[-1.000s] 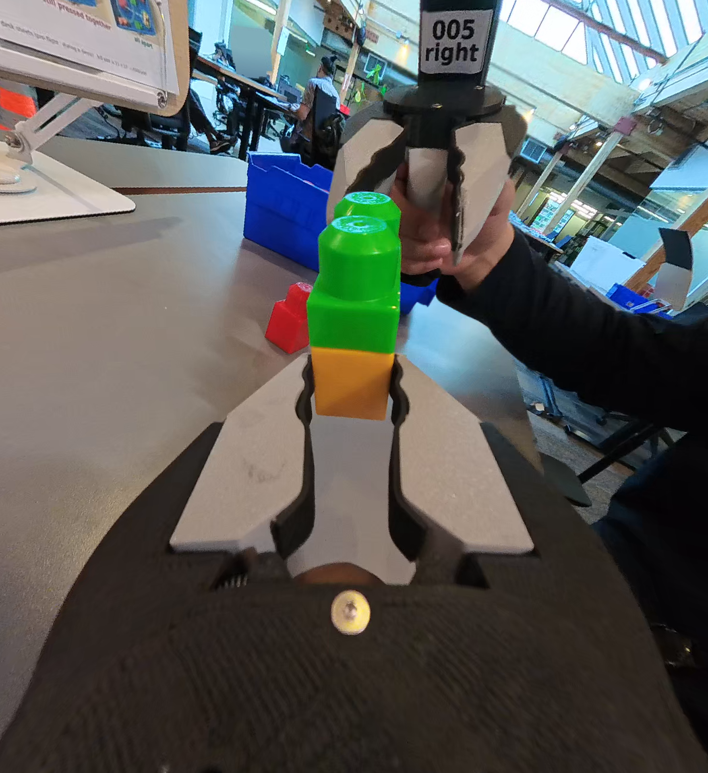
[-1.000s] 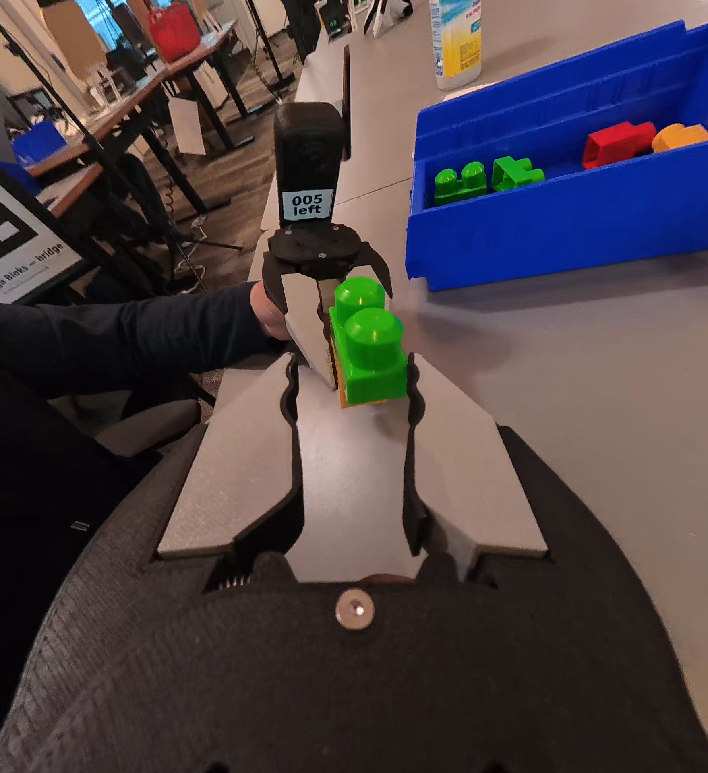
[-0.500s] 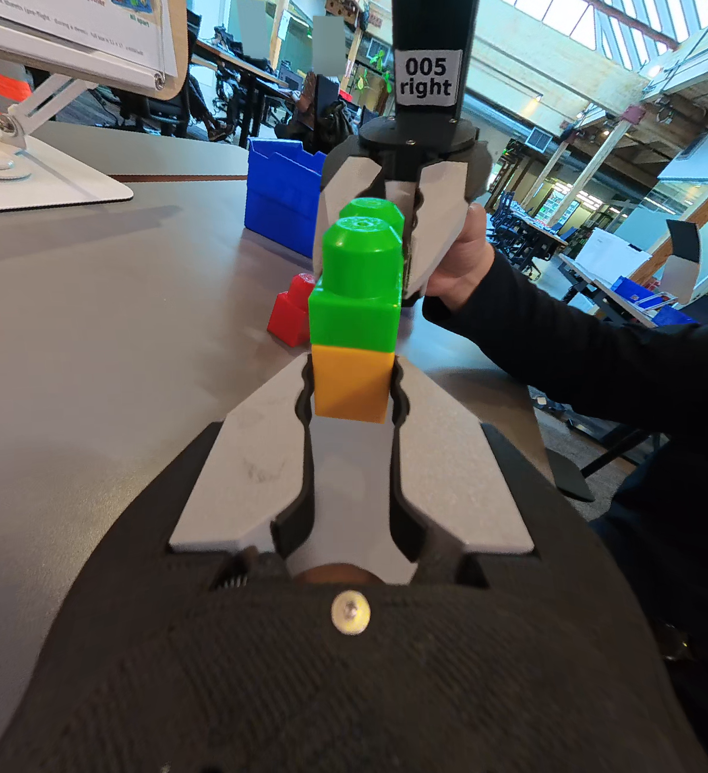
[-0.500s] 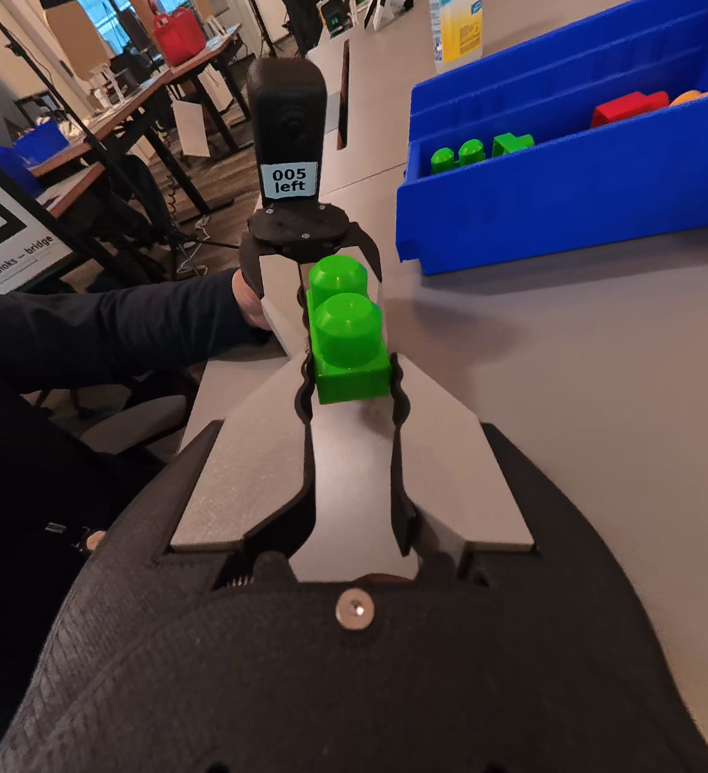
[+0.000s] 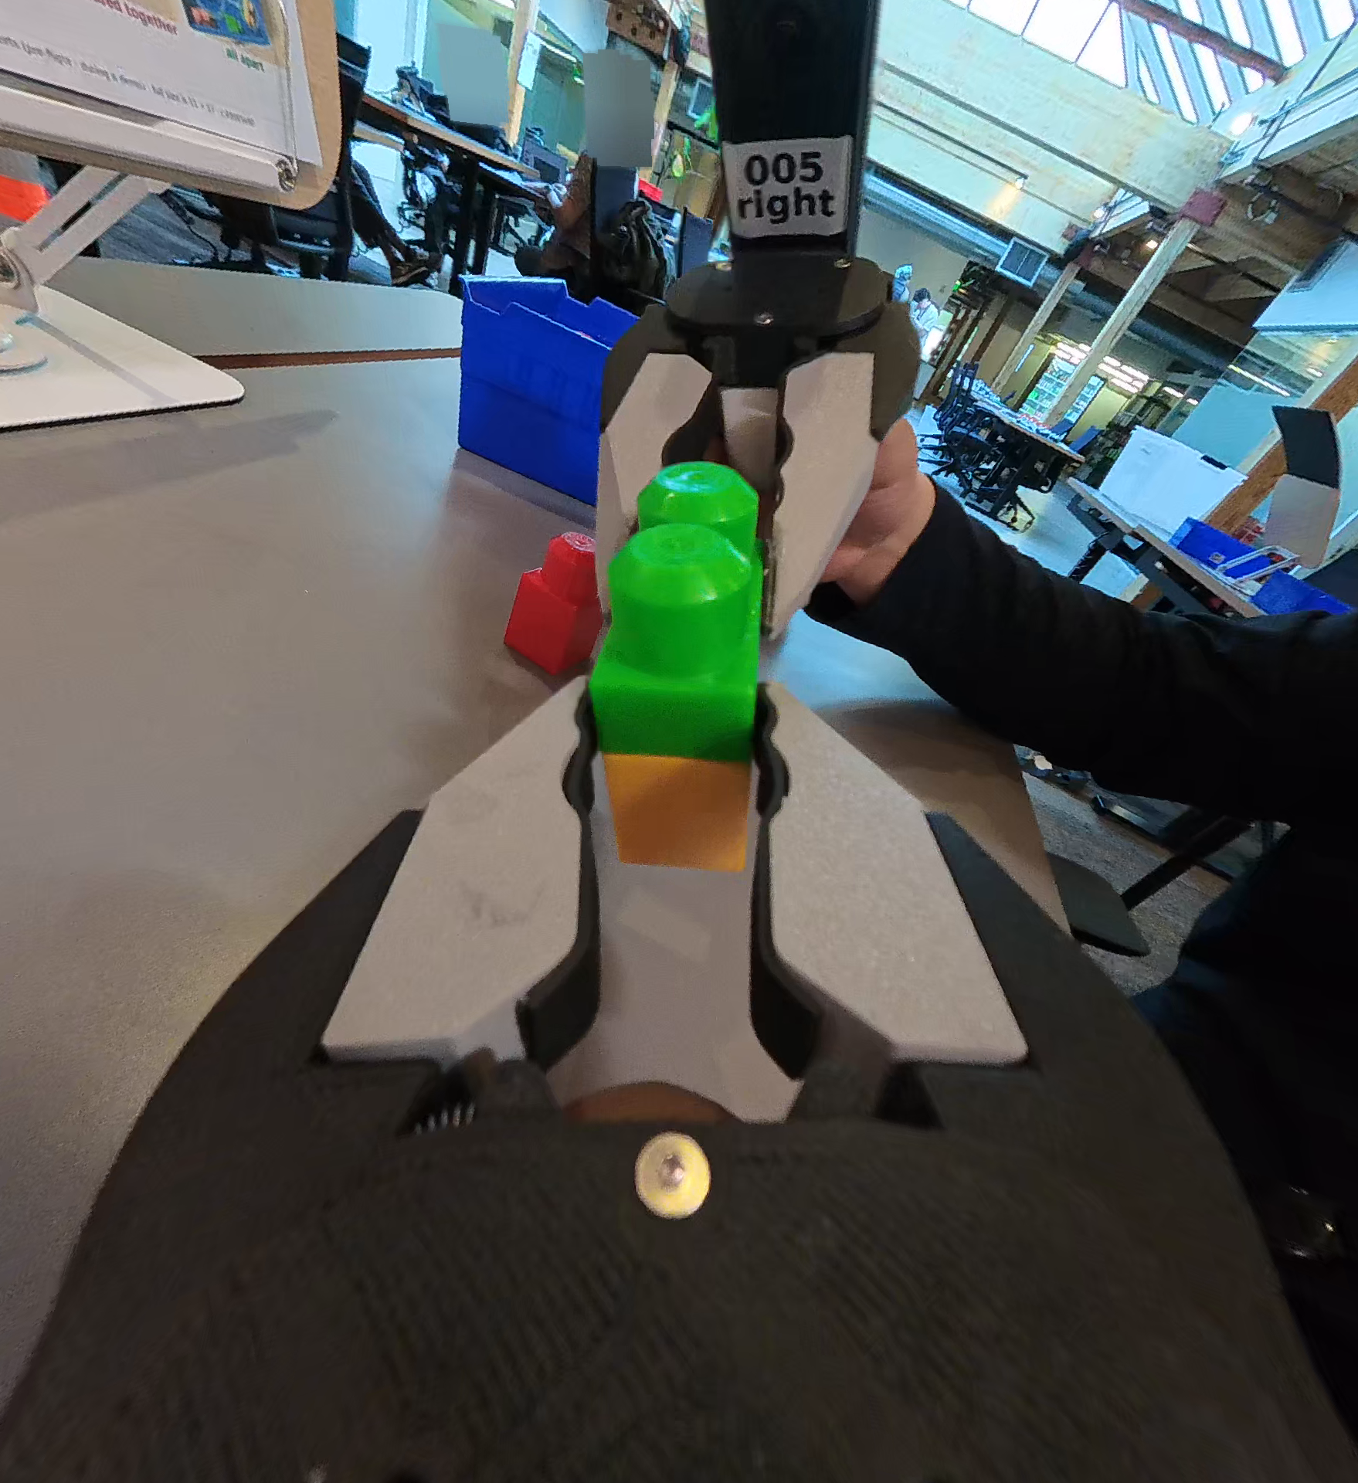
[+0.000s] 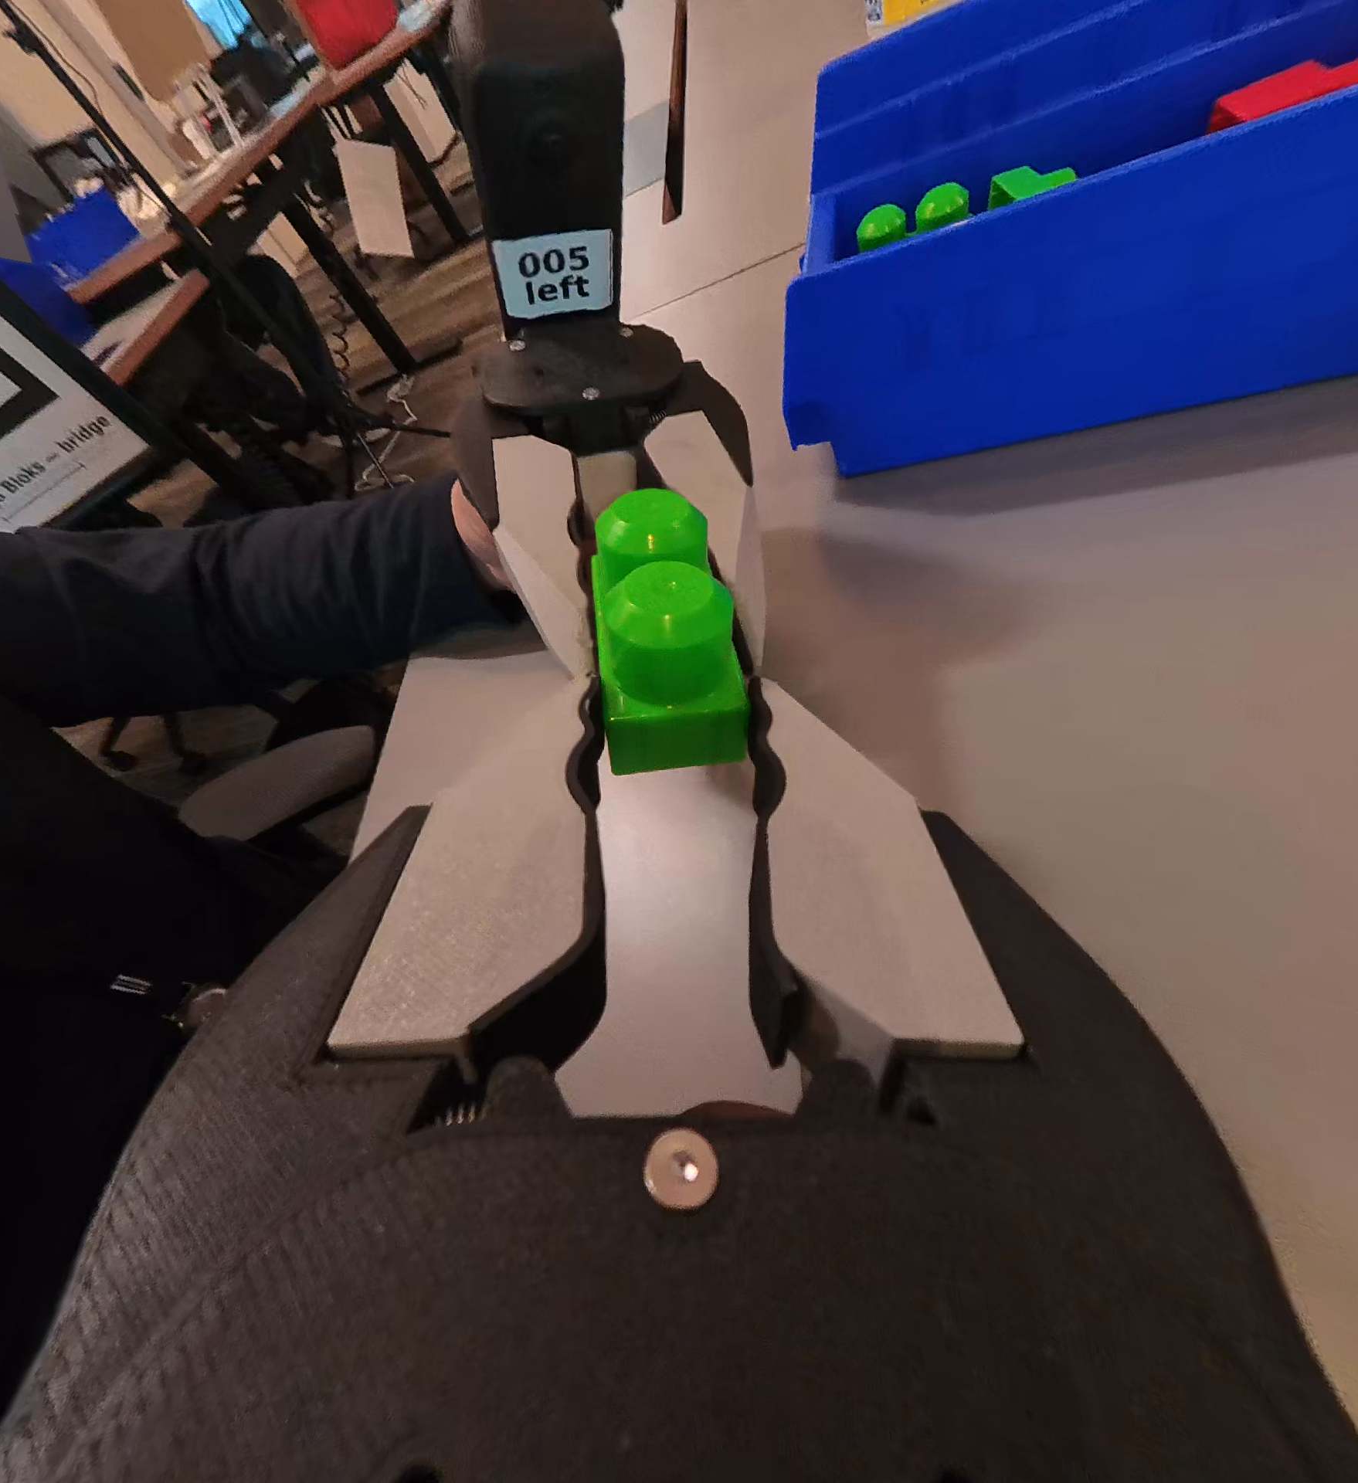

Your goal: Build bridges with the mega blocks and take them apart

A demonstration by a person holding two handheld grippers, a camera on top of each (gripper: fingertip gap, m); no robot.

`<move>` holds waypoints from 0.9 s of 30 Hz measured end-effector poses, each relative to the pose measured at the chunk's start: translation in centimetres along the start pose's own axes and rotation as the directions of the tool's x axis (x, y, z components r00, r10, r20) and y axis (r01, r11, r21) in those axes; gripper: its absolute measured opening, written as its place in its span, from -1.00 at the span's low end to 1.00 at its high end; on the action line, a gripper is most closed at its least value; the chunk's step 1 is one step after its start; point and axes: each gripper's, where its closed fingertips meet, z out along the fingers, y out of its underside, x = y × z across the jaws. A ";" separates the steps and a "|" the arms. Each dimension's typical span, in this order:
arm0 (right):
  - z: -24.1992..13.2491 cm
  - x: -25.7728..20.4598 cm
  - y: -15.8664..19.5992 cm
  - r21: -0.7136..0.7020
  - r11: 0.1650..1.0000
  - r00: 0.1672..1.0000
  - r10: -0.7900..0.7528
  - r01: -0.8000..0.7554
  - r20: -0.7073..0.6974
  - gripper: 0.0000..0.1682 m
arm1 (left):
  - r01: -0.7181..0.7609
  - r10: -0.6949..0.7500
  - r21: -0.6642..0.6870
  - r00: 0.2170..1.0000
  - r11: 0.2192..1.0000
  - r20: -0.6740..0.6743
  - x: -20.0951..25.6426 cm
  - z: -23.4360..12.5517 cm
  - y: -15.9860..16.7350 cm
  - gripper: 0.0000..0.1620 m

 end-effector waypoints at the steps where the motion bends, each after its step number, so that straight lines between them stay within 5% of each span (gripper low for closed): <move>1: 0.0 0.0 -0.1 0.008 1.000 1.000 0.004 -0.004 0.001 -0.61 | -0.005 0.005 -0.003 1.000 1.000 0.002 0.0 0.1 0.1 -0.57; 15: -0.5 0.0 -0.8 0.031 0.999 1.000 0.026 -0.026 0.012 -0.61 | -0.045 0.045 0.012 0.999 0.999 0.024 0.0 -0.2 -0.4 -0.58; 19: -4.0 2.9 -0.1 -0.011 0.999 0.966 -0.047 0.046 -0.253 -0.43 | 0.013 -0.014 0.083 1.000 0.996 0.008 -0.4 -1.1 -1.5 -0.57; 22: -7.4 6.1 2.6 -0.126 0.989 0.857 -0.135 0.082 -0.498 -0.38 | 0.063 -0.060 0.157 0.998 0.986 -0.019 -0.5 -2.0 -2.7 -0.58; 27: -9.2 7.1 6.7 -0.103 0.994 0.815 -0.083 0.029 -0.574 -0.37 | 0.075 -0.069 0.203 0.997 0.976 -0.039 -0.4 -2.4 -3.5 -0.58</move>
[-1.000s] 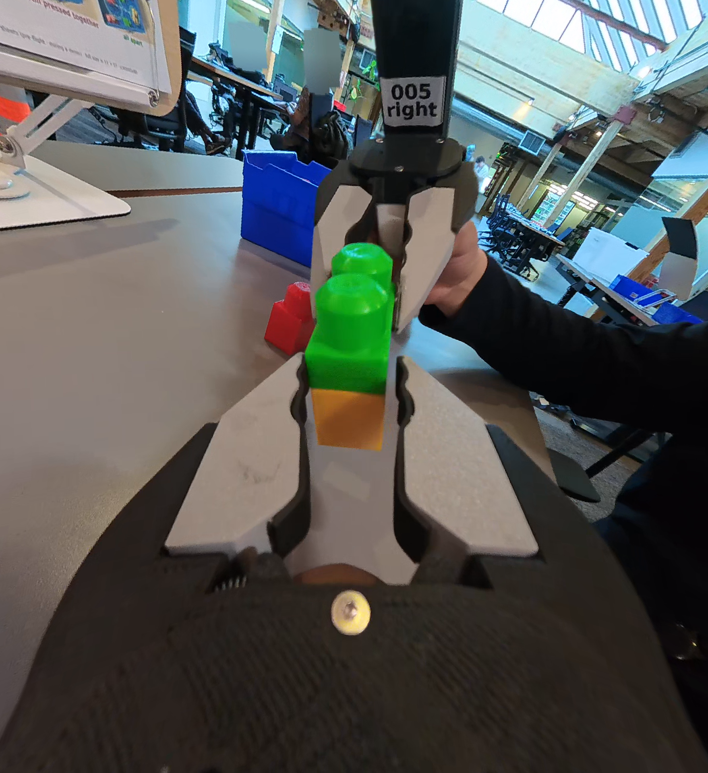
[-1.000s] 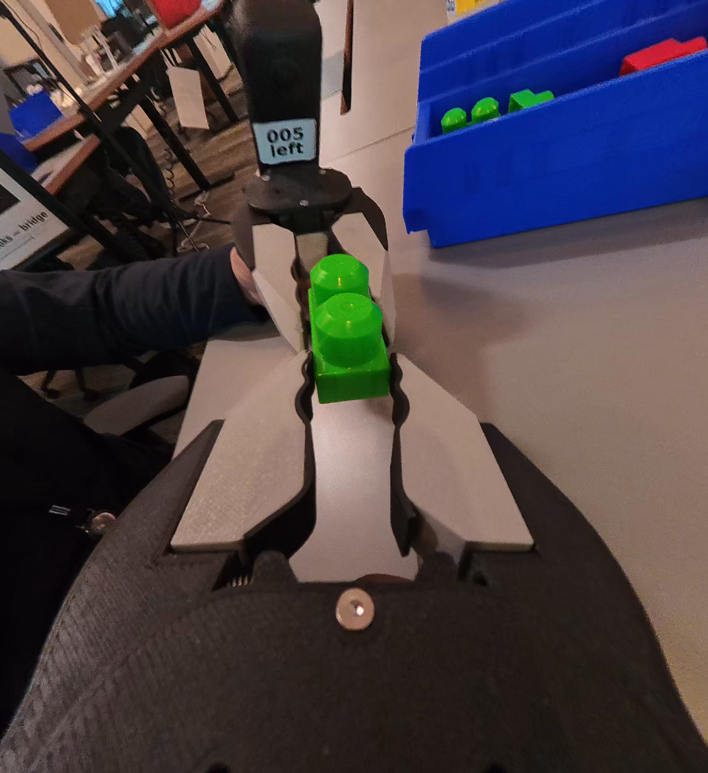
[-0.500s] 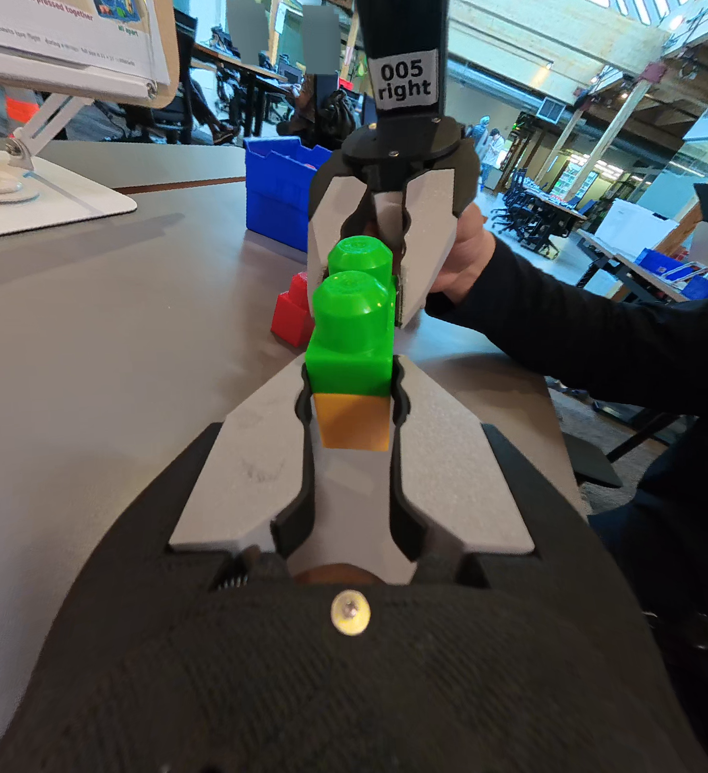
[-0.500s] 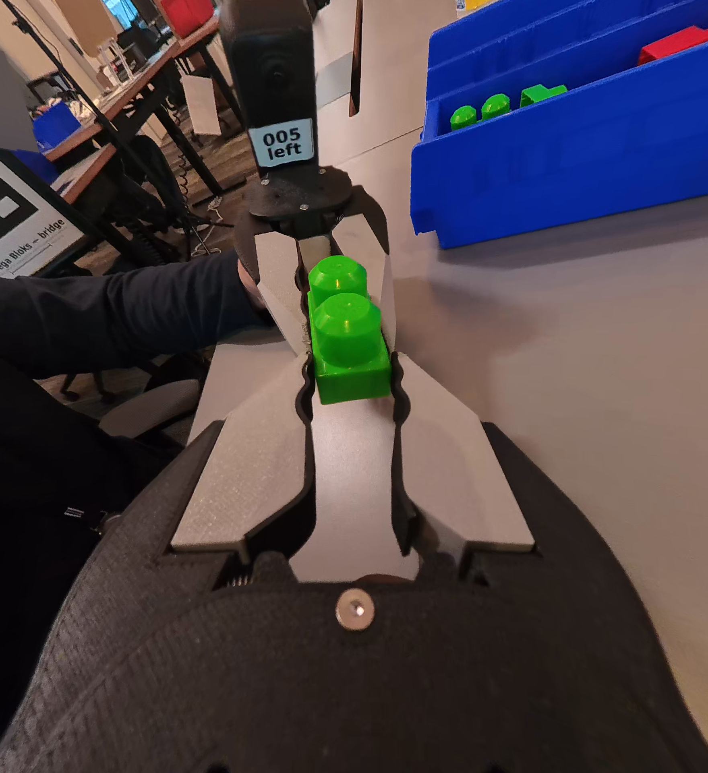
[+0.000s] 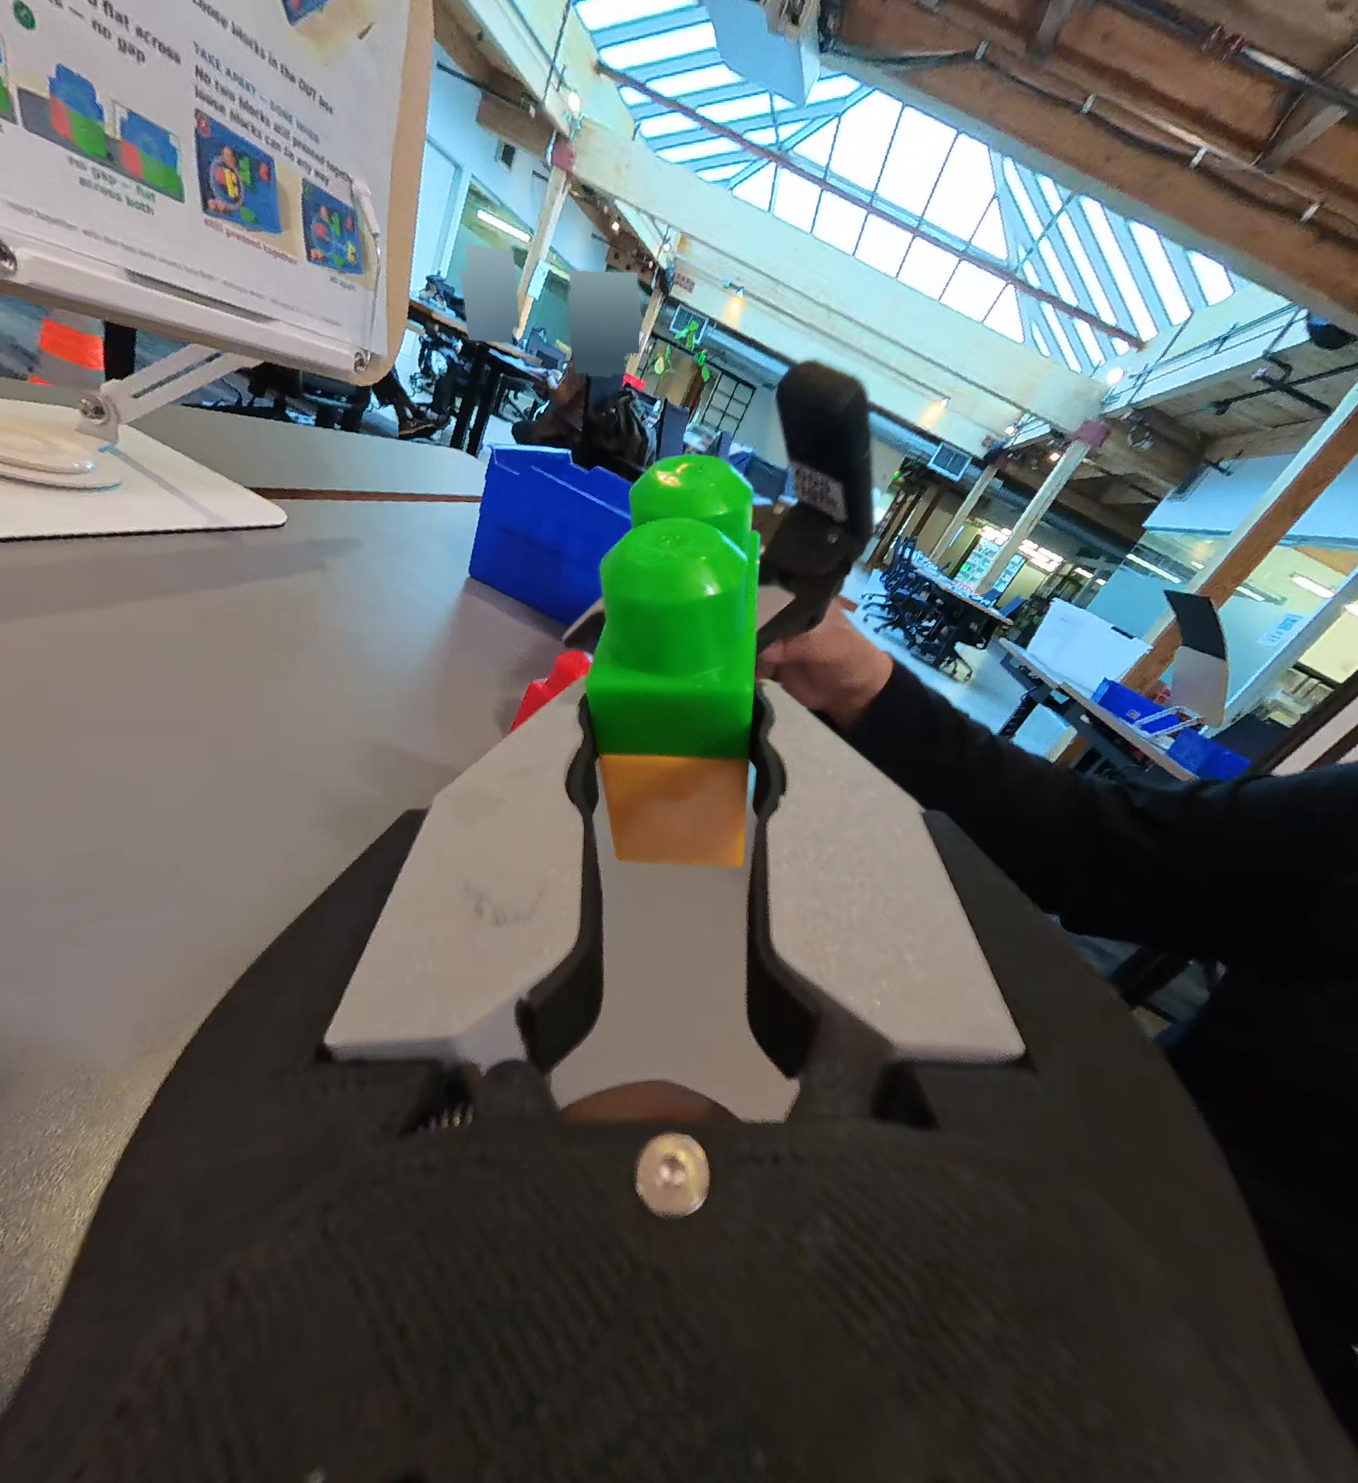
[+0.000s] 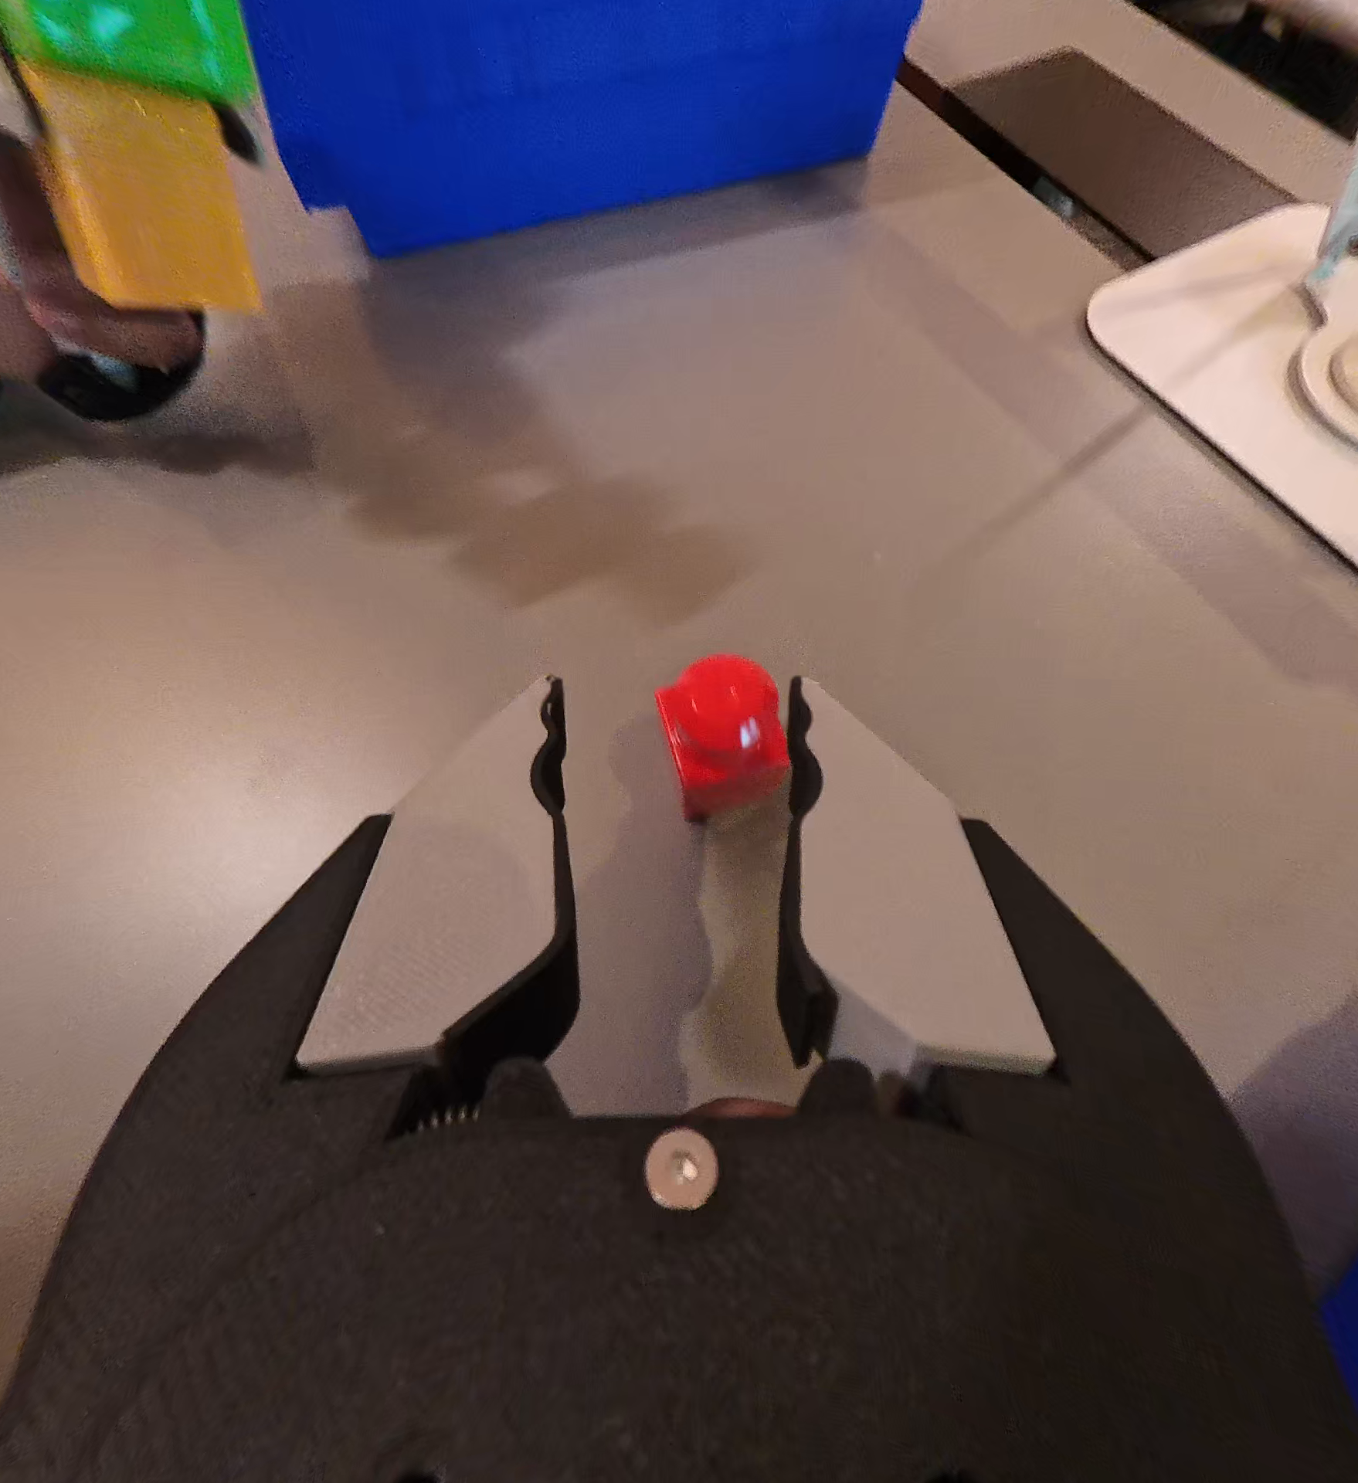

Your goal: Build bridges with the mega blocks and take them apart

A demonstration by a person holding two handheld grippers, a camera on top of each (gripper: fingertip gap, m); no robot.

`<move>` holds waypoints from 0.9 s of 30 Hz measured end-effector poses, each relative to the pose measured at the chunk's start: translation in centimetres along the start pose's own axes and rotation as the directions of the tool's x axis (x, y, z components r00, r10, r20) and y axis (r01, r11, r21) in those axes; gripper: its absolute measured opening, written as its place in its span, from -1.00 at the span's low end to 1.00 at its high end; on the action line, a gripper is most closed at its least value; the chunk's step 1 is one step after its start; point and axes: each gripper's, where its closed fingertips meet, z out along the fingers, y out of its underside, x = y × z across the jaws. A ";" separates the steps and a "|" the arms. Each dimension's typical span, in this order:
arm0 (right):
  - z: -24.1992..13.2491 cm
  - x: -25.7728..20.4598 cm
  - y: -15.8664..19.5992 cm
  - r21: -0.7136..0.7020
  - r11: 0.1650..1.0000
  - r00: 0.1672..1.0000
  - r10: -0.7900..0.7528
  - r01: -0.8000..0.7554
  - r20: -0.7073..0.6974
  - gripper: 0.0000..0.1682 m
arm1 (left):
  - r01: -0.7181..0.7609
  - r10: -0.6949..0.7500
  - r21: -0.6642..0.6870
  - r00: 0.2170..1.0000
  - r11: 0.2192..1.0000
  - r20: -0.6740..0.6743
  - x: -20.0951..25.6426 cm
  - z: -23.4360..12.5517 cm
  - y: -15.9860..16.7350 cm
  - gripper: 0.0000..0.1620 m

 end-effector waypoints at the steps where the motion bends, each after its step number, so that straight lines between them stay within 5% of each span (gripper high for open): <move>1: 0.0 0.3 0.7 -0.016 1.000 1.000 0.012 -0.012 -0.009 -0.36 | 0.002 -0.002 0.017 1.000 1.000 -0.009 0.2 -0.1 -0.3 -0.58; 10: 2.8 1.8 3.8 -0.113 0.992 0.999 0.047 -0.050 -0.023 -0.34 | 0.019 -0.015 0.064 0.998 0.998 -0.055 0.9 -0.5 -1.1 -0.58; 13: 3.6 1.2 3.9 -0.132 0.991 0.999 0.036 -0.034 0.016 -0.58 | 0.005 -0.003 0.042 0.999 0.999 -0.049 0.9 -0.1 -0.7 -0.58; 22: 3.0 -8.1 2.0 -0.127 0.988 0.910 -0.028 0.088 0.414 -0.59 | 0.014 -0.018 -0.128 0.999 0.992 -0.027 0.2 1.4 2.8 -0.58; 27: 3.7 -10.7 2.7 -0.178 0.967 0.879 -0.078 0.182 0.471 -0.59 | -0.101 0.086 -0.267 0.994 0.958 -0.069 1.4 2.3 5.2 -0.58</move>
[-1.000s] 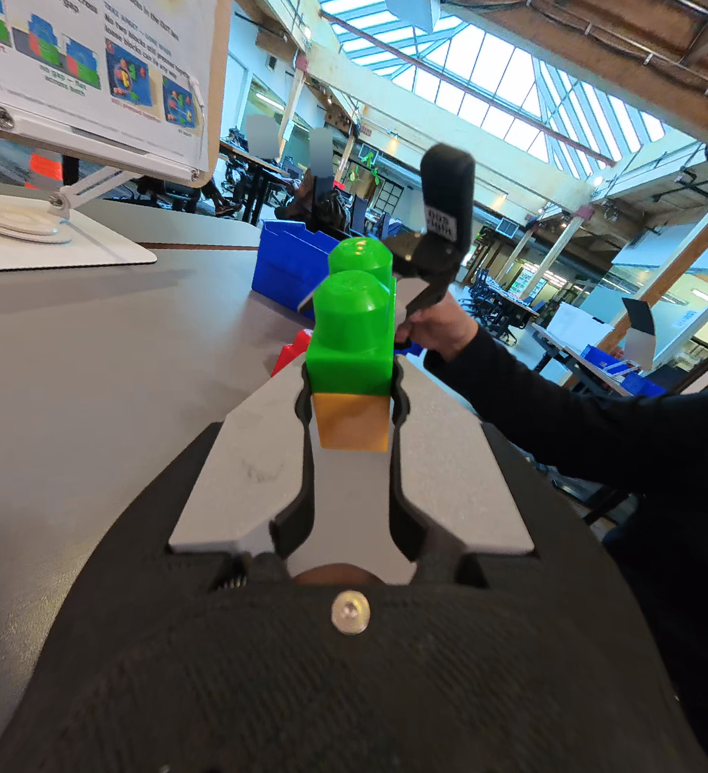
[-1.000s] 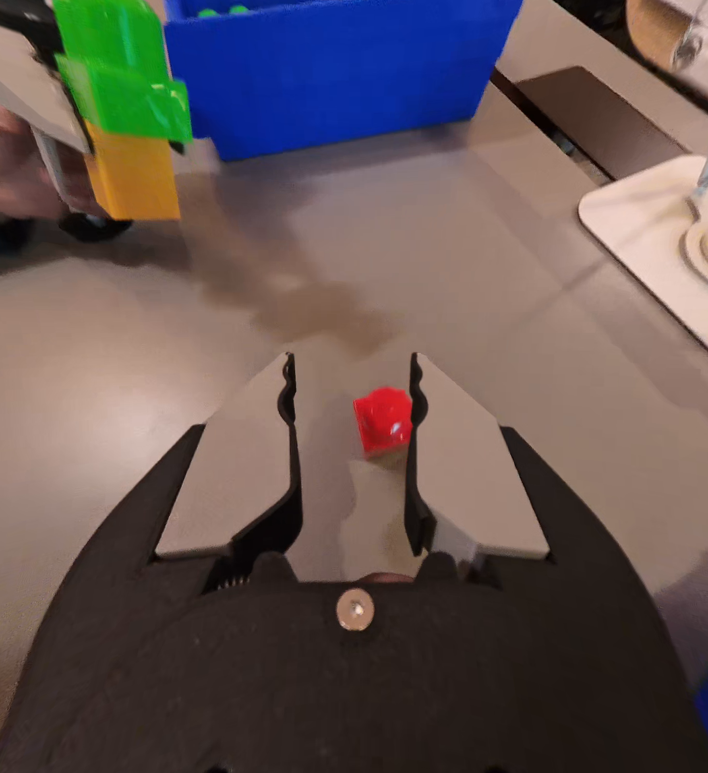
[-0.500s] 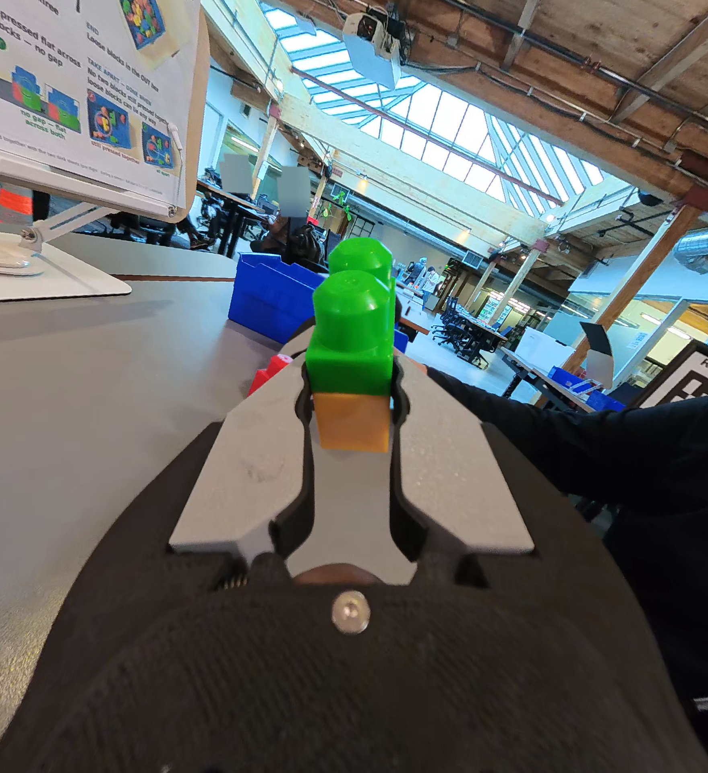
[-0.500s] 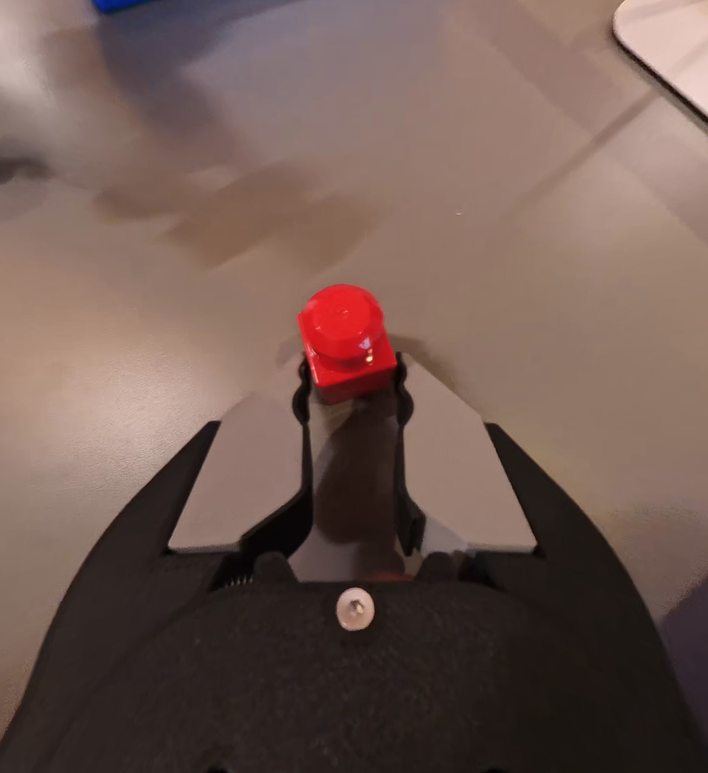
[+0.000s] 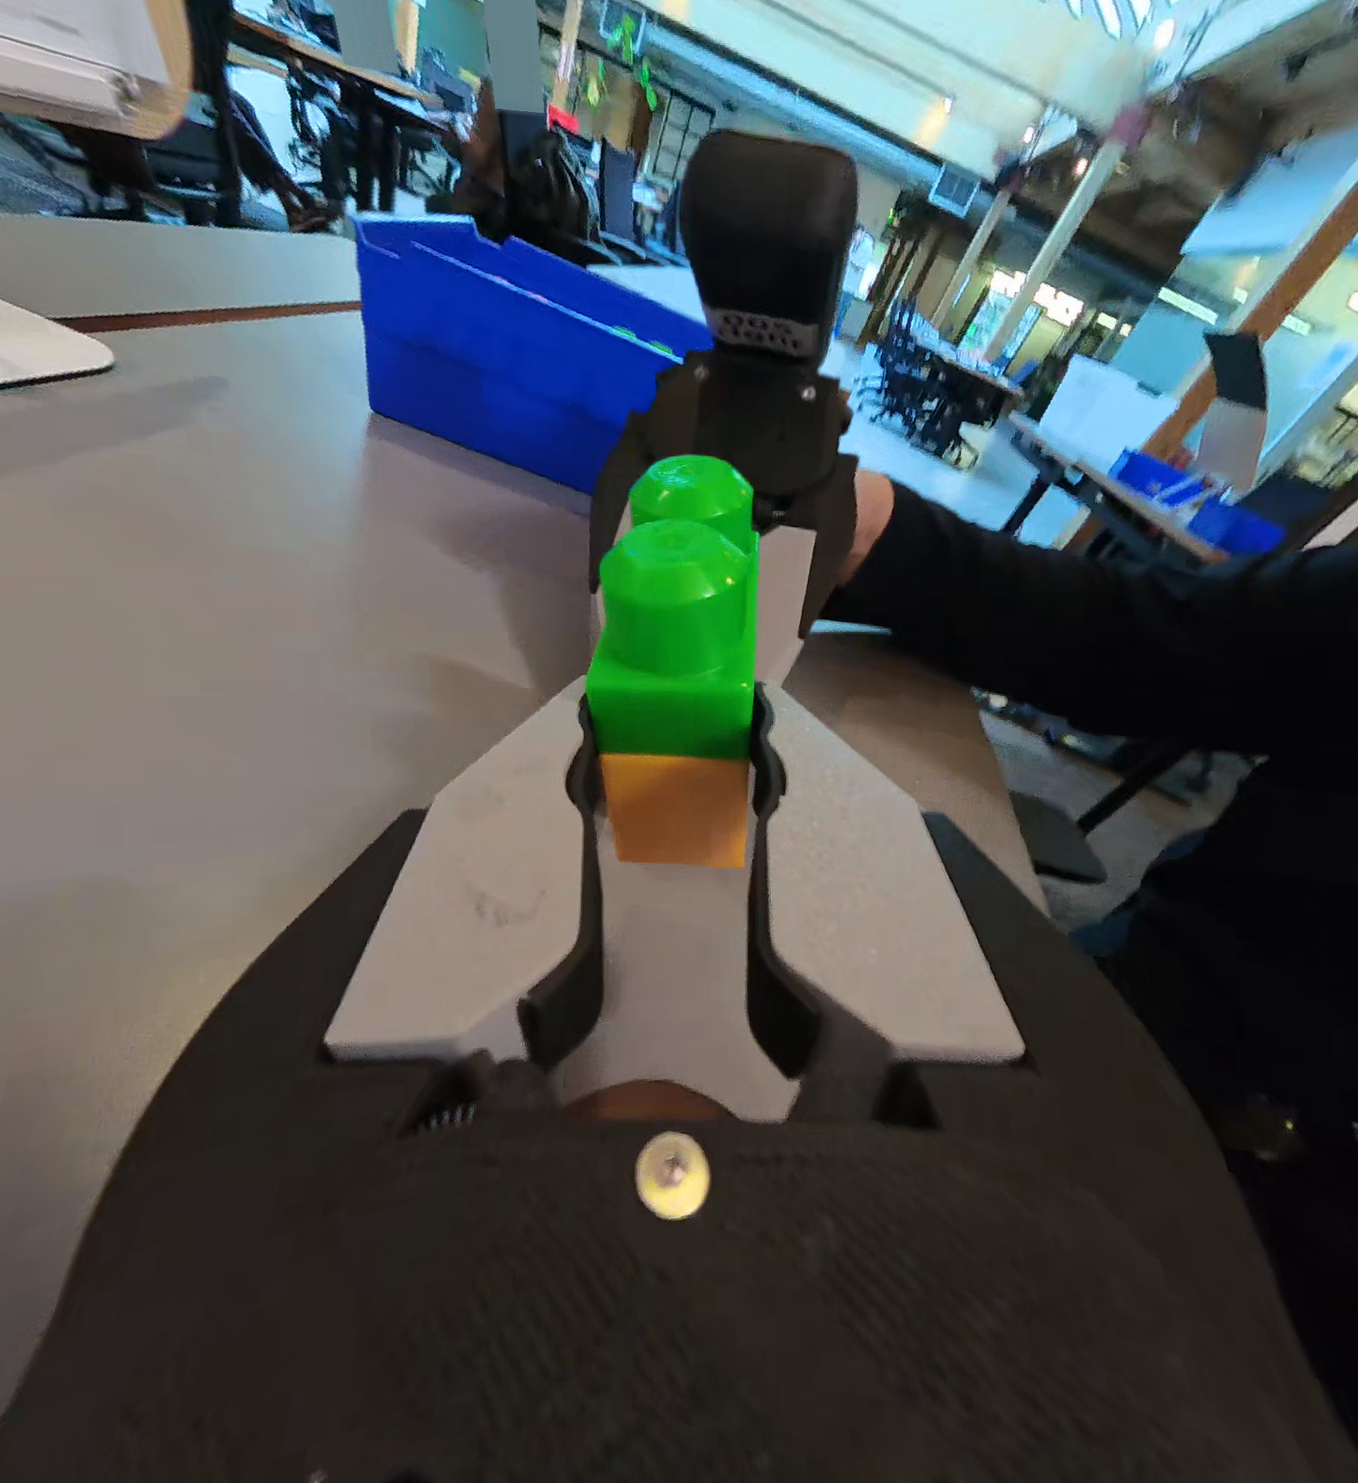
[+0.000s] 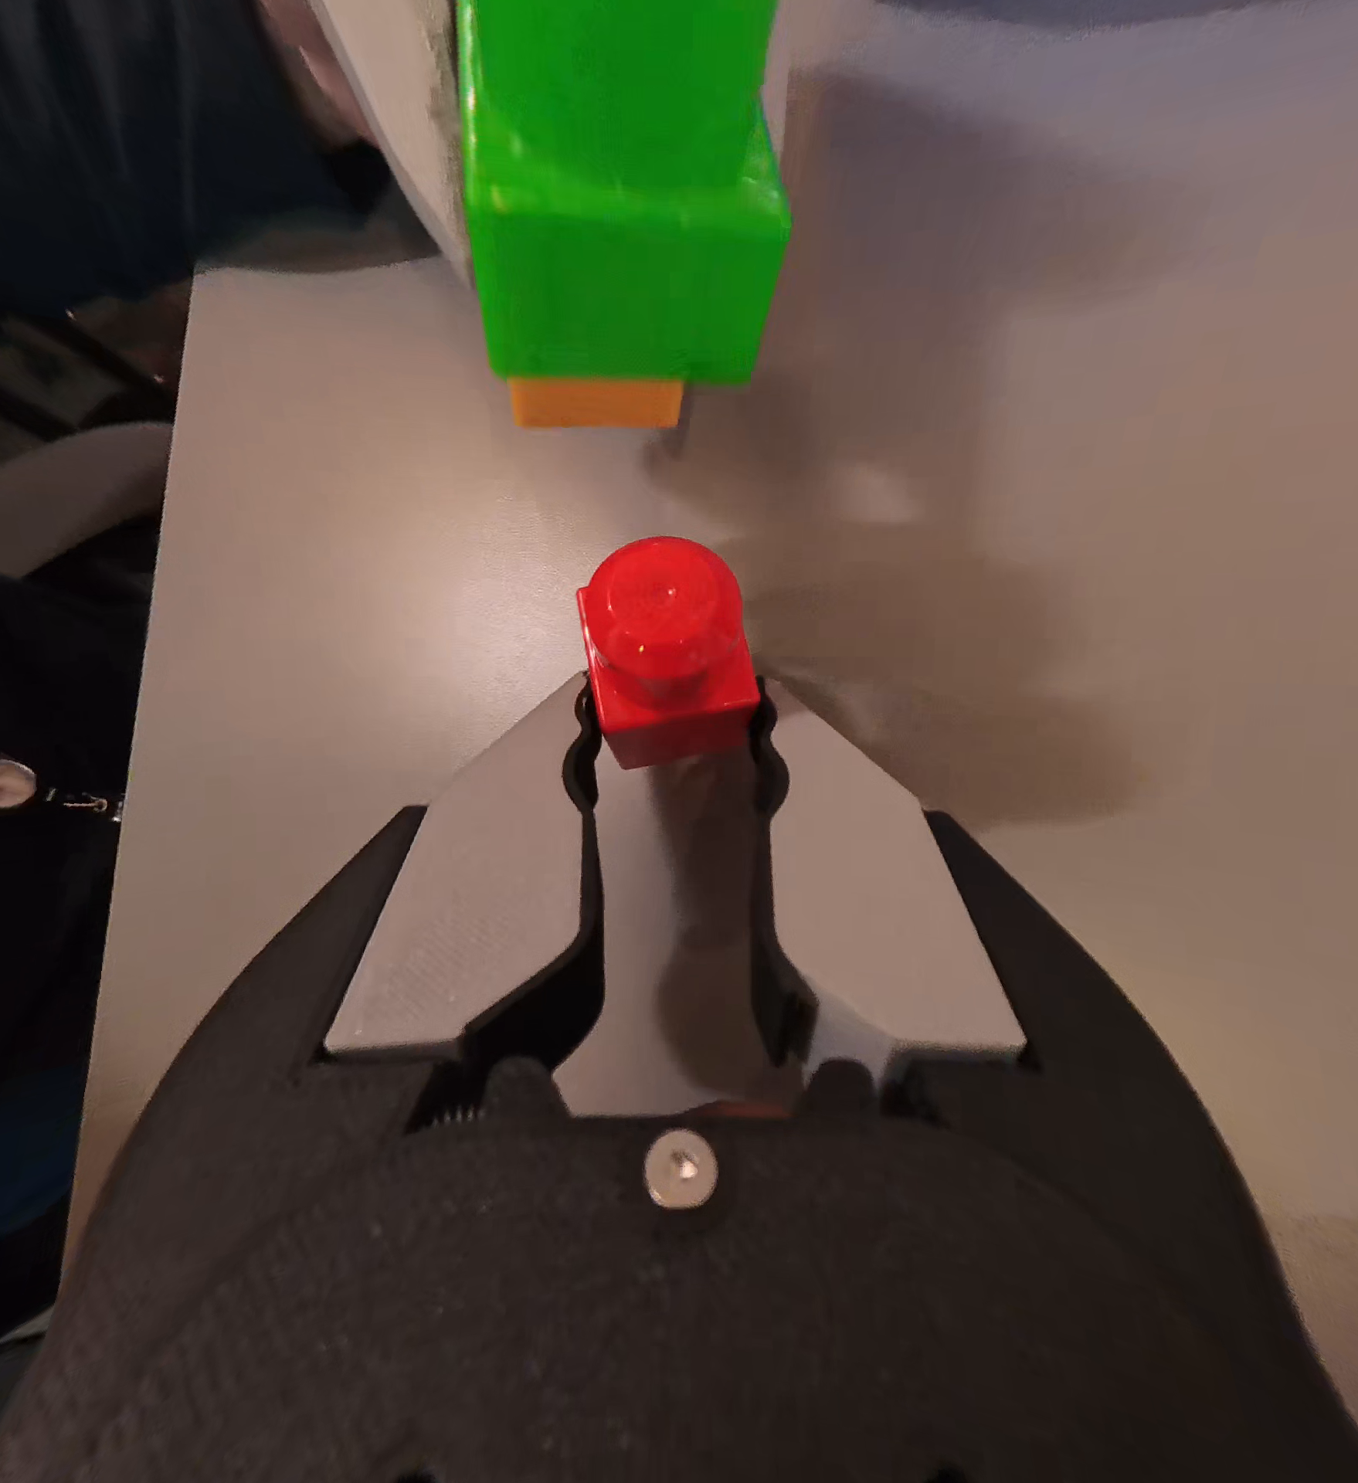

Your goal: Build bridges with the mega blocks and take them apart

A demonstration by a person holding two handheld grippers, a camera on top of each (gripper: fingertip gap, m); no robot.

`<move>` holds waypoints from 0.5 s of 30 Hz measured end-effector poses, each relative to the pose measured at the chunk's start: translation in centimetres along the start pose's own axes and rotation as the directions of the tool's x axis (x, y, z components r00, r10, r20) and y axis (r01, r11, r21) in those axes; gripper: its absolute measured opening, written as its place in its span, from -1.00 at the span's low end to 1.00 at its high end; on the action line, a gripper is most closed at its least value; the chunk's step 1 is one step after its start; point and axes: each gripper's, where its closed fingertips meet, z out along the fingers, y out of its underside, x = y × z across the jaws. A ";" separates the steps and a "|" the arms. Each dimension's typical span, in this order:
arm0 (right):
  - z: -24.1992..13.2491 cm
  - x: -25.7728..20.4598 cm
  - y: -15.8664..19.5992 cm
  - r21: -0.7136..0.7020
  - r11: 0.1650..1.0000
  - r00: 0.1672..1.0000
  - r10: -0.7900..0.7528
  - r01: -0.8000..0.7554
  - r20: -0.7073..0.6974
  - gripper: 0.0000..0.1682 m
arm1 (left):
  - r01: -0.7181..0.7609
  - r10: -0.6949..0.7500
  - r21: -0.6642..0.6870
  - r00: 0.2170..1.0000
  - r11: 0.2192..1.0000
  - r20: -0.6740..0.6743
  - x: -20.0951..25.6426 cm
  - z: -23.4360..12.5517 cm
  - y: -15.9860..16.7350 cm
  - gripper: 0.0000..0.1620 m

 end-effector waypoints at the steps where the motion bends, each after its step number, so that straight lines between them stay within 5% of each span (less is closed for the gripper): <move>1: 0.1 -0.2 -0.2 -0.002 1.000 1.000 -0.011 0.011 0.000 -0.59 | -0.016 0.016 -0.031 1.000 0.999 0.018 -0.1 0.2 0.4 -0.58; 15: -0.3 -0.3 -1.2 0.006 0.995 0.990 -0.101 0.102 -0.101 -0.59 | -0.120 0.131 -0.190 0.990 0.974 0.049 0.5 1.9 2.6 -0.58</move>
